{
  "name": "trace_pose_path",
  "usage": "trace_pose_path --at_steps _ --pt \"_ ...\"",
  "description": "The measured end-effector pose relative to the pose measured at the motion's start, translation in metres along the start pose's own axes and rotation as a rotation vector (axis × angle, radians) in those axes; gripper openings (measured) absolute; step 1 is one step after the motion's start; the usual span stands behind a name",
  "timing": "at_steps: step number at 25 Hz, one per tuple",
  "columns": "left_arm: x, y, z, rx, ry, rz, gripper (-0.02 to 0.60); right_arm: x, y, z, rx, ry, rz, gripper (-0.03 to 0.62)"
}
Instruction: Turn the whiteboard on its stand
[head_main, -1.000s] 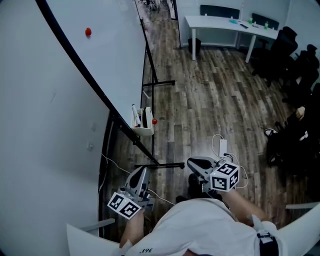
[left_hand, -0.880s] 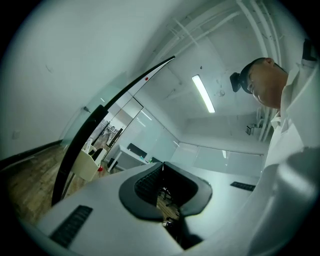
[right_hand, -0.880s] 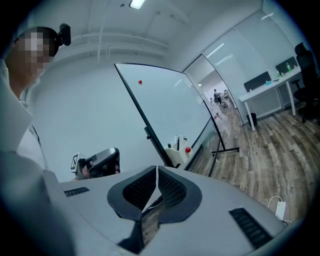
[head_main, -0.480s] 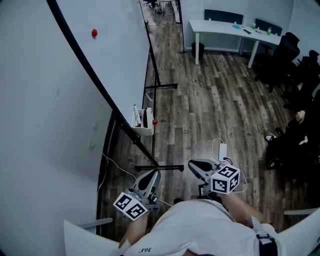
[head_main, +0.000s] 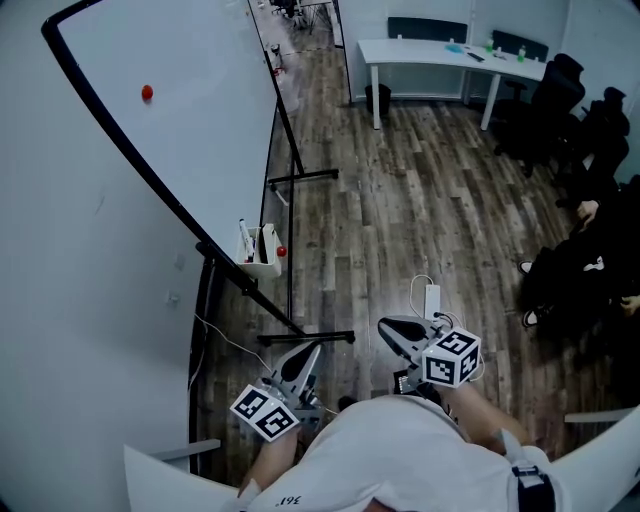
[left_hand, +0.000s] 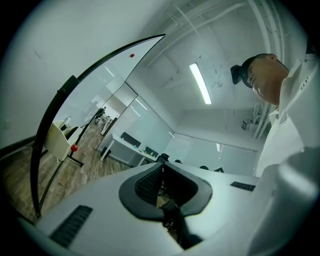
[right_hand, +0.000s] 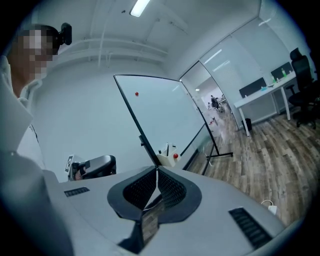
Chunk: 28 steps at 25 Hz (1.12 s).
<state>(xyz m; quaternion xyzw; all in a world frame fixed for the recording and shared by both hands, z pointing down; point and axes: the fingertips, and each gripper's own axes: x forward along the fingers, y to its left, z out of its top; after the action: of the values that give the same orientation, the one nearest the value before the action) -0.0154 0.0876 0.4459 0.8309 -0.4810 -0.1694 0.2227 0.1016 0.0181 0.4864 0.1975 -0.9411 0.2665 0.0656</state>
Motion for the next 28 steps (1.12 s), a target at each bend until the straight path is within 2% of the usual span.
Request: trace_pose_path --at_steps 22,28 --pt "0.053 -0.036 -0.039 -0.026 0.066 0.027 0.015 -0.059 -0.048 0.024 -0.046 -0.035 -0.024 0.029" --pt "0.059 -0.037 -0.044 -0.021 0.079 0.006 0.015 -0.066 -0.056 0.027 -0.056 -0.037 -0.037 0.028"
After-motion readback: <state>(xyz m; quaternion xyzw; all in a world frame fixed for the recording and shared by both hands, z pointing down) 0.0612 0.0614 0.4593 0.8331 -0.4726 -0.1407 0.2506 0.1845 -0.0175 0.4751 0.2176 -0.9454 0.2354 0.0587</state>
